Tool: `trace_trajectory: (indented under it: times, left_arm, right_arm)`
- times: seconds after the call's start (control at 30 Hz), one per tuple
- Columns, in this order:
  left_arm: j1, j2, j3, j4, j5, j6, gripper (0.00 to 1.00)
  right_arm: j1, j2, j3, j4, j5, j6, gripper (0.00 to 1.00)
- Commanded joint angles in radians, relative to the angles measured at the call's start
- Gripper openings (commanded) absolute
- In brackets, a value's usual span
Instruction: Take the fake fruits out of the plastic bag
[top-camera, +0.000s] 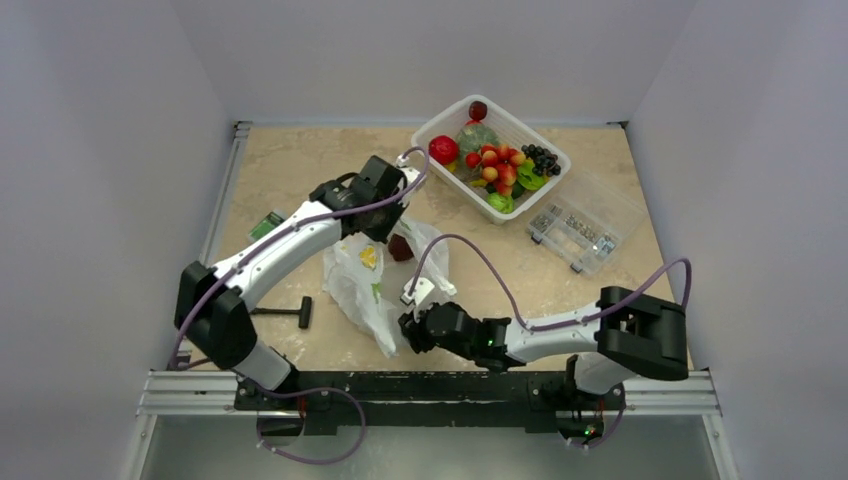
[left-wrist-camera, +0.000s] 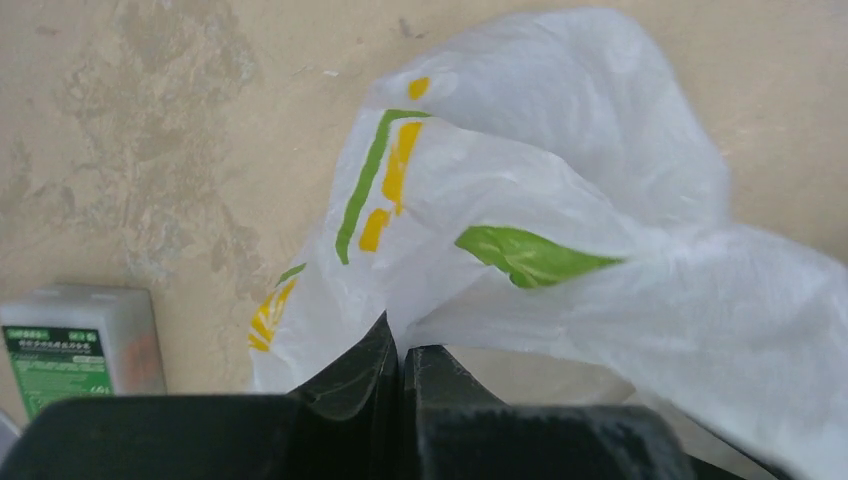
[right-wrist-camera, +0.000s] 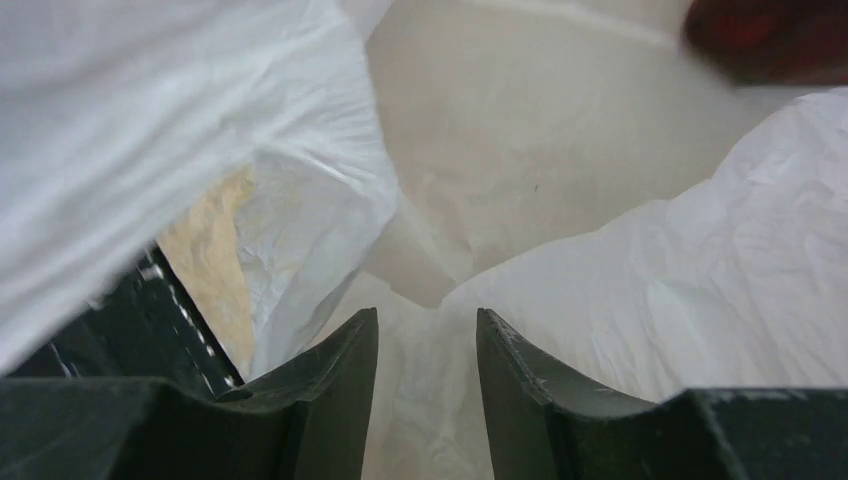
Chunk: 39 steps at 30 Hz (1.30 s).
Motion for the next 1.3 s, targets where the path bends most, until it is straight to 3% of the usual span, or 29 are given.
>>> trace_trajectory:
  times: [0.0,0.23,0.47,0.77,1.0,1.27]
  left_arm:
    - [0.004,-0.157,-0.081,0.163,0.210,-0.009,0.00]
    - [0.003,-0.172,-0.139,0.197,0.315,-0.048,0.00]
    - [0.003,-0.178,-0.150,0.217,0.316,-0.075,0.00]
    - [-0.006,-0.178,-0.153,0.212,0.323,-0.073,0.00]
    - [-0.014,-0.165,-0.144,0.202,0.309,-0.062,0.00]
    - [-0.016,-0.149,-0.138,0.197,0.325,-0.062,0.00]
  right_arm:
    - [-0.020,-0.110,0.106,-0.040,0.115,0.012,0.41]
    - [-0.149,-0.164,0.189,-0.137,0.196,0.041,0.49]
    - [-0.207,-0.154,0.206,-0.114,0.238,0.019,0.54]
    - [-0.270,0.046,0.299,-0.136,0.349,0.111,0.62]
    - [-0.276,0.149,0.330,-0.150,0.435,0.086,0.93]
    - [-0.320,0.258,0.351,-0.029,0.410,-0.022,0.96]
